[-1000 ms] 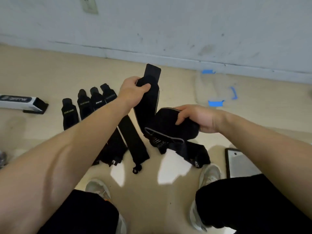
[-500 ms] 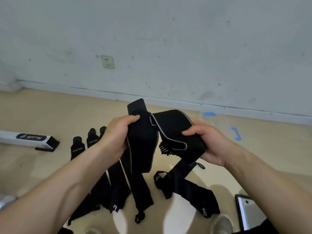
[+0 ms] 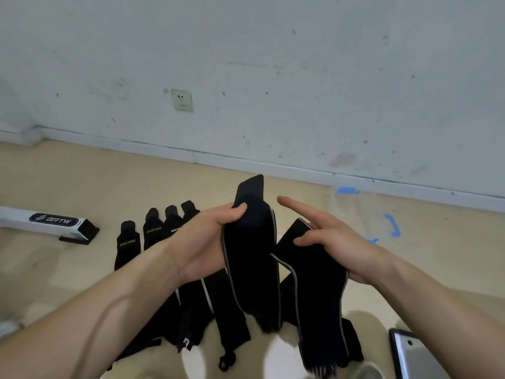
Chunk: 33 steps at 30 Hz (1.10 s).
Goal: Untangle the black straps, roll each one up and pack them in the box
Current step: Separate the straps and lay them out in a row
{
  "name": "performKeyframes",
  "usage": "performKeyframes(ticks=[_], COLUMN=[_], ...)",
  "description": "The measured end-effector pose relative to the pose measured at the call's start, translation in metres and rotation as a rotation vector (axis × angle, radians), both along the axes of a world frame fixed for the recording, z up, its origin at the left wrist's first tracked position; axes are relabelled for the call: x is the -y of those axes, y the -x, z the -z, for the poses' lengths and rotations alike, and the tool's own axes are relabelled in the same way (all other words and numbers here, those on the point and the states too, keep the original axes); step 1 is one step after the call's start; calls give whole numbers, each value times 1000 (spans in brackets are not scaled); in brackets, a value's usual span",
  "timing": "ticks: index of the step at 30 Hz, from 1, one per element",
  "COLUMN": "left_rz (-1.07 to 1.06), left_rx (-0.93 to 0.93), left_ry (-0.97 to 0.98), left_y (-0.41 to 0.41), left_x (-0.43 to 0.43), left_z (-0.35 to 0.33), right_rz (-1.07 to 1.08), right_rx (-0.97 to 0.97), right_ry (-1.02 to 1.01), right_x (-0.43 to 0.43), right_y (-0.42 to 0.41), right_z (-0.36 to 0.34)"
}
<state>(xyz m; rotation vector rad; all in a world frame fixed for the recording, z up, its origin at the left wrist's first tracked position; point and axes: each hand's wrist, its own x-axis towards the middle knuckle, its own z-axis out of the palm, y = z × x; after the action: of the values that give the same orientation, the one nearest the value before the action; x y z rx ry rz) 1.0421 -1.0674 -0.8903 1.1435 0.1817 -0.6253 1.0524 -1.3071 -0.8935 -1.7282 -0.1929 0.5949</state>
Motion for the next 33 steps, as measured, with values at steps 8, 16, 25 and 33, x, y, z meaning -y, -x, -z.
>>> performKeyframes(ticks=[8,16,25,33], left_rz=[-82,-60,-39,-127], left_rx=[-3,-42,-80,213], left_ry=[-370,-77,-23,-190], left_y=[-6,-4,-6,-15], left_x=[-7,7,8,9], left_z=[14,15,27,25], right_rz=[-38,-41,5,17], right_rx=[181,194,220,266], right_ry=[150,96,40,189], right_x=[5,4,5,1], right_y=[5,4,1,3], right_z=[6,8,9,17])
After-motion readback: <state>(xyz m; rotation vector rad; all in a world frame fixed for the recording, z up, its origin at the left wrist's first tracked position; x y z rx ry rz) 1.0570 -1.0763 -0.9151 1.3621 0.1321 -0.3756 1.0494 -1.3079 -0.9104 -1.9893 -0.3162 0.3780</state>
